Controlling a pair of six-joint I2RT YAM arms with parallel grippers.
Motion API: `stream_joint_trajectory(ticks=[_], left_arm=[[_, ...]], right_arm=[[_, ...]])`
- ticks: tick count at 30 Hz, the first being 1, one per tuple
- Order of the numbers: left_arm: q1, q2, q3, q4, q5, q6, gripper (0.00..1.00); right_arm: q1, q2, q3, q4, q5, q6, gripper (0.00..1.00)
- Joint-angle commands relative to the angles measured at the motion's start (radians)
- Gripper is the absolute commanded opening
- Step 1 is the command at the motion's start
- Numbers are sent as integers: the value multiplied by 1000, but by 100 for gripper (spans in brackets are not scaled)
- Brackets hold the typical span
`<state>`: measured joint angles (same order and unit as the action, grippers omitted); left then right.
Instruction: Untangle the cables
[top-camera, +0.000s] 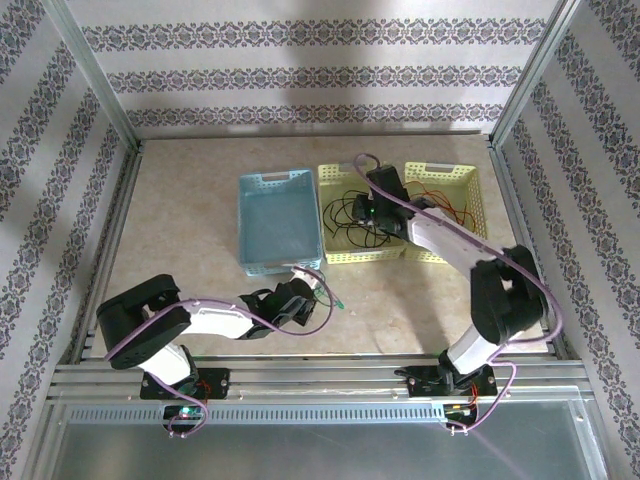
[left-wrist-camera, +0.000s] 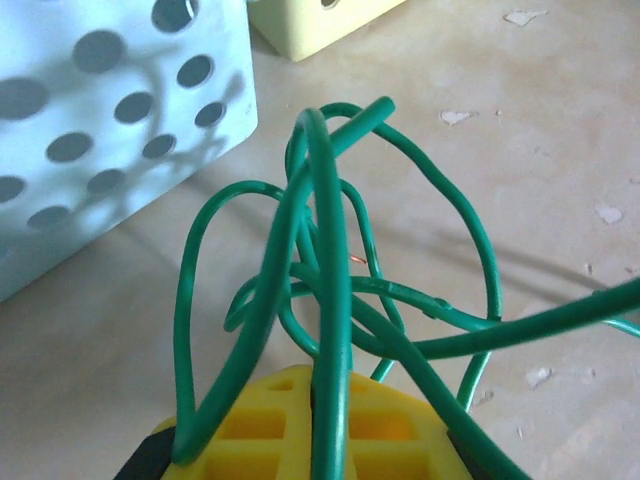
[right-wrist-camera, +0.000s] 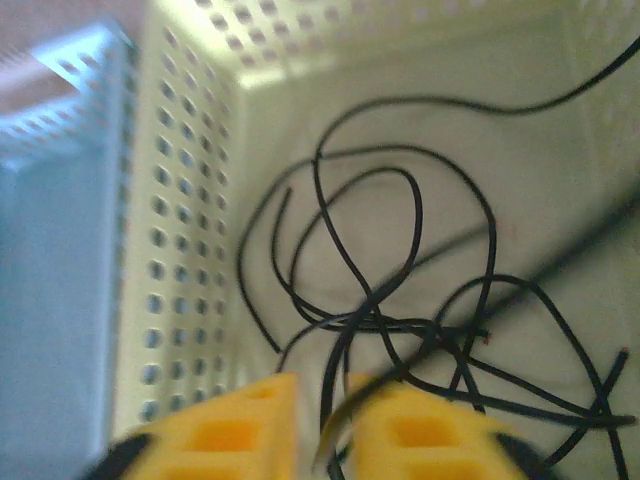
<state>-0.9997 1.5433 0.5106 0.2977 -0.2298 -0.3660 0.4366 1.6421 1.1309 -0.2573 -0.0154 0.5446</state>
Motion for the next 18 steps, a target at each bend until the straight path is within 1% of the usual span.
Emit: stream_joint_trajectory(ticks=[1,3,5,7,10,12,15,18], left_arm=[[1,-72,-29,-33,69,36,0],[3,-117,-38,-36,127,55,0],[6,-158,-43,-45,169,64,0],[15,-194,-51,-45,207,68,1],[32,-233,-58,-45,247,69,4],[45,-247,-62,-45,257,64,8],[60,-245,-64,-39,259,55,18],[69,-224,-69,-25,244,46,22]], right_arm=[[22,8,34,23,-13,0,44],[43,-29,12,22,9,-15,50],[65,-83,-21,17,16,-34,53],[89,-150,-65,16,-10,-60,54],[119,-248,-143,-7,-133,-120,54],[136,-312,-203,-35,-225,-141,54],[149,-402,-301,-45,-349,-130,53],[158,-460,-372,-42,-456,-105,52]])
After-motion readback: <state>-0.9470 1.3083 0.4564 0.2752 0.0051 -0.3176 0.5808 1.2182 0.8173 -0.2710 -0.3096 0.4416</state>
